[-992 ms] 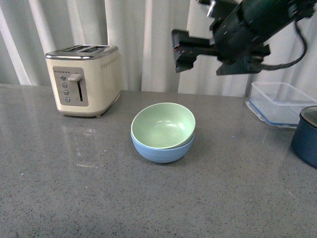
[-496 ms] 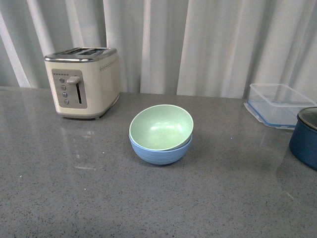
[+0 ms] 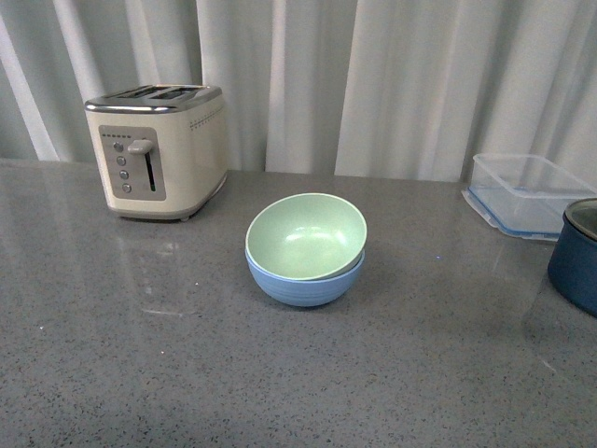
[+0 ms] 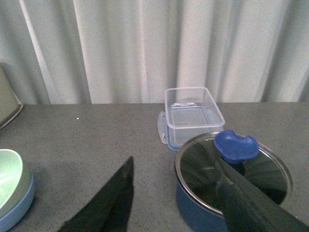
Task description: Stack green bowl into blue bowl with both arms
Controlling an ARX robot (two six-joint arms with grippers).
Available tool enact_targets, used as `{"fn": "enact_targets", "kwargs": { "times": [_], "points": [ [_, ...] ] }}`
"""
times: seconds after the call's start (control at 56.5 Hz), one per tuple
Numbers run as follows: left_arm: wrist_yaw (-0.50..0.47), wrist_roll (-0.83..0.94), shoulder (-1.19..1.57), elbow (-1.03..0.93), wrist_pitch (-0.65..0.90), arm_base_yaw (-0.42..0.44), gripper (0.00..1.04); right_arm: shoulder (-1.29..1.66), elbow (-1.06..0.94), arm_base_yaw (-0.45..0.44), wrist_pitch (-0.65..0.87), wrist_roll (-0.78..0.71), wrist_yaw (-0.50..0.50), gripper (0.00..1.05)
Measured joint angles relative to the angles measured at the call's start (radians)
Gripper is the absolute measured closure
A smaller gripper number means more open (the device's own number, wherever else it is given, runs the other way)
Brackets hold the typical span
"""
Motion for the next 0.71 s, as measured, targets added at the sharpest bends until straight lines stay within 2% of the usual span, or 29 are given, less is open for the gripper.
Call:
{"fn": "enact_targets", "kwargs": {
  "times": [0.283,0.709],
  "points": [
    [0.0,0.0,0.0,0.0,0.0,0.0,0.07,-0.138,-0.187,0.035,0.032,-0.022,0.008,1.04],
    [0.0,0.0,0.0,0.0,0.0,0.0,0.07,-0.368,-0.35,0.035,-0.031,-0.025,0.008,1.04]
  ]
}}
